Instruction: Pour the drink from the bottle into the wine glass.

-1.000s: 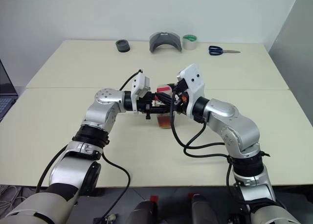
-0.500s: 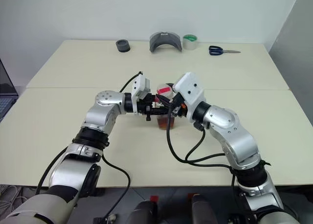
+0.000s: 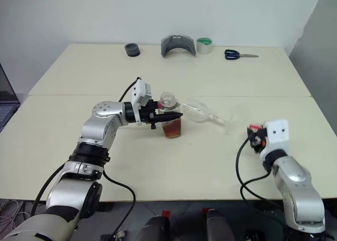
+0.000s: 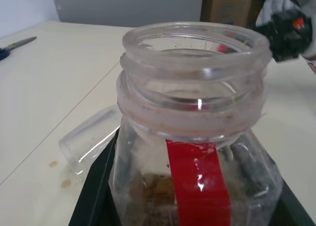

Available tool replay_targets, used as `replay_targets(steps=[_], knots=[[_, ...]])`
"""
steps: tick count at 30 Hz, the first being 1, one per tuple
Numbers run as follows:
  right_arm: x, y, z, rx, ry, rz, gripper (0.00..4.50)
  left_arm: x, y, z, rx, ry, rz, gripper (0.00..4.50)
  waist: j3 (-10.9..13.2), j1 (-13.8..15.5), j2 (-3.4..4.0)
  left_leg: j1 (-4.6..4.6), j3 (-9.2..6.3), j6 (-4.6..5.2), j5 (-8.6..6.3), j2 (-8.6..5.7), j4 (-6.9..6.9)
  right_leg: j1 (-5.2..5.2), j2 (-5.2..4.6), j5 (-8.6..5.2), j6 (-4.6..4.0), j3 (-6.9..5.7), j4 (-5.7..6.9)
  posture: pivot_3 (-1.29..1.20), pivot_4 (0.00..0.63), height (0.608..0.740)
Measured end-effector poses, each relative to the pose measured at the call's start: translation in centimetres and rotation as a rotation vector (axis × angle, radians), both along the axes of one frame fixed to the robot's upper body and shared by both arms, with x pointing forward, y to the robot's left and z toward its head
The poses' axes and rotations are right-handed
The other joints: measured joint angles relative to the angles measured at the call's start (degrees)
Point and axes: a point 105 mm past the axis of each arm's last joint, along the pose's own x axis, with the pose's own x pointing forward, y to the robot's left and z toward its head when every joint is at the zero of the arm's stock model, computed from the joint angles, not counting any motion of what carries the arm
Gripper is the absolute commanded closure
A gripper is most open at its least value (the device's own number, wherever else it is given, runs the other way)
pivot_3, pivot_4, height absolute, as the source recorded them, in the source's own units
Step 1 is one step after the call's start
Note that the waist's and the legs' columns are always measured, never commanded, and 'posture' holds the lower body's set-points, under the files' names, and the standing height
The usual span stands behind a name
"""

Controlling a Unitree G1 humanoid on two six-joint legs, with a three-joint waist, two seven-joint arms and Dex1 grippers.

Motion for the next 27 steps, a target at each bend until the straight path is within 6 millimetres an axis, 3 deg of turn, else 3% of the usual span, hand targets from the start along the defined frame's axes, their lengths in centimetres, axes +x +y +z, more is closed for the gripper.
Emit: replay_targets(steps=[5, 12, 20, 23, 25, 27], knots=[[-0.2, -0.7, -1.8, 0.026, 0.081, -0.043, 0.05, 0.0, 0.2, 0.0, -0.009, -0.004, 0.039, 2.79, 0.0, 0.2, 0.01, 0.01, 0.03, 0.00, 0.00, -0.01, 0.01, 0.00, 0.02, 0.00, 0.00, 0.05, 0.00, 0.00, 0.150, 0.740], [-0.4, -2.7, -0.8, -0.200, 0.086, -0.017, 0.00, 1.3, 2.0, 1.3, -0.085, -0.019, 0.195, 2.79, 0.0, 0.4, 0.00, -0.01, 0.08, 0.01, 0.00, -0.04, 0.01, 0.00, 0.00, -0.01, 0.01, 0.08, -0.04, 0.00, 0.150, 0.740], [-0.5, -2.9, 0.5, -0.601, 0.063, 0.133, 0.00, 2.9, 4.8, 1.6, -0.110, -0.050, 0.378, 2.79, 0.0, 0.3, -0.01, 0.11, 0.29, 0.00, 0.00, 0.00, 0.00, 0.00, 0.03, -0.01, 0.03, 0.29, -0.04, 0.00, 0.150, 0.740], [-0.1, -1.9, 1.0, -0.509, 0.016, 0.140, 0.00, 3.2, 5.6, 1.7, -0.117, -0.059, 0.419, 2.79, 0.0, 0.4, -0.07, 0.11, 0.33, 0.00, 0.00, 0.00, 0.00, 0.00, 0.03, 0.00, 0.04, 0.34, -0.04, 0.00, 0.150, 0.740], [0.5, -0.9, 1.2, -0.200, -0.015, 0.091, 0.00, 3.3, 5.8, 1.8, -0.118, -0.067, 0.432, 2.79, 0.0, 0.4, -0.16, 0.10, 0.32, -0.02, 0.00, 0.03, -0.01, 0.00, 0.04, 0.01, 0.02, 0.36, -0.02, 0.00, 0.150, 0.740], [0.6, -0.5, 1.1, -0.048, -0.008, 0.078, 0.00, 3.4, 5.9, 1.8, -0.120, -0.069, 0.444, 2.79, 0.0, 0.6, -0.15, 0.09, 0.36, -0.02, 0.00, -0.01, 0.01, 0.00, -0.02, 0.01, 0.02, 0.40, -0.03, 0.00, 0.150, 0.740]])
